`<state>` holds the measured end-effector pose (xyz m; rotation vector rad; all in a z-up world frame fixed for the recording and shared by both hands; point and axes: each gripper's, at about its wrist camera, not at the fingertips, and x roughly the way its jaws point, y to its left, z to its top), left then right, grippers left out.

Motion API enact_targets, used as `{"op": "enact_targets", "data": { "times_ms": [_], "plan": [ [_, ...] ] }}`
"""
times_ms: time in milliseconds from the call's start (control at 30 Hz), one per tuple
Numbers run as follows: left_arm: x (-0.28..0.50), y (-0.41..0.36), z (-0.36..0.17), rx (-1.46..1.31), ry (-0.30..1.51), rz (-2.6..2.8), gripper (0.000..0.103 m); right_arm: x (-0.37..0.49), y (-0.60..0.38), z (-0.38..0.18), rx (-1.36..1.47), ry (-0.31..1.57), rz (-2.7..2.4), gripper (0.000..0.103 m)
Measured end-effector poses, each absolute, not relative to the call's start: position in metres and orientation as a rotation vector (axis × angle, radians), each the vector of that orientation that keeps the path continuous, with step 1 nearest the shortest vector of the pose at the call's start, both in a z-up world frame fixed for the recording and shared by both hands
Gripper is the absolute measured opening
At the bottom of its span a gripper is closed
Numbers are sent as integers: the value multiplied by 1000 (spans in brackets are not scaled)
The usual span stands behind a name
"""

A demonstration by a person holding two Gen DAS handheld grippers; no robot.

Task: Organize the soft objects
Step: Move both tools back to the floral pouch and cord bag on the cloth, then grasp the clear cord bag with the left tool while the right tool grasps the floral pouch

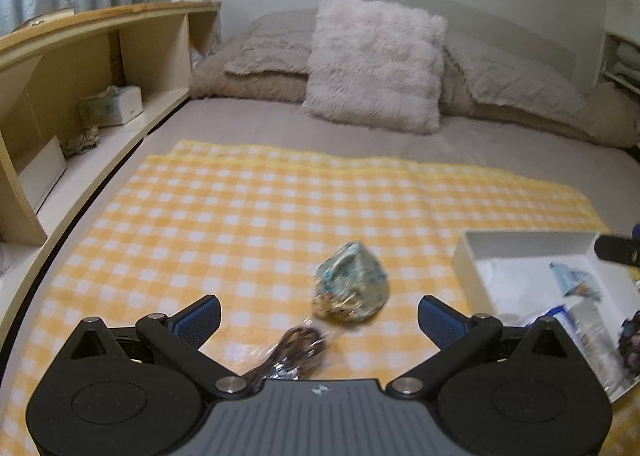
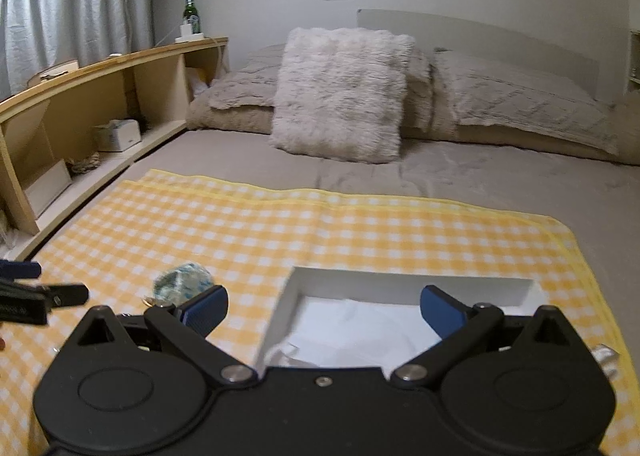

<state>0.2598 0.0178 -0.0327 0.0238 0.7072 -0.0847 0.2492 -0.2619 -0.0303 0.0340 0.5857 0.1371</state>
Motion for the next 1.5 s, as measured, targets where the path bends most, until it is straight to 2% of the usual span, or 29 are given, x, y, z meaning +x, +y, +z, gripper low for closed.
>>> {"op": "enact_targets", "data": {
  "times_ms": [467,733,1267,1500],
  "plan": [
    [276,43,-84,251,901,-169,103,287,-192,-44,24,608,267,103],
    [284,44,-102,361,939,-262,102,325,-164,-70,61,668,316,103],
    [301,57,-118,343,993,-320,64,394,-127,-141,249,858,384,103],
    [300,52,-125,362,1030,-352,49,400,-111,-160,207,931,411,102]
  ]
}}
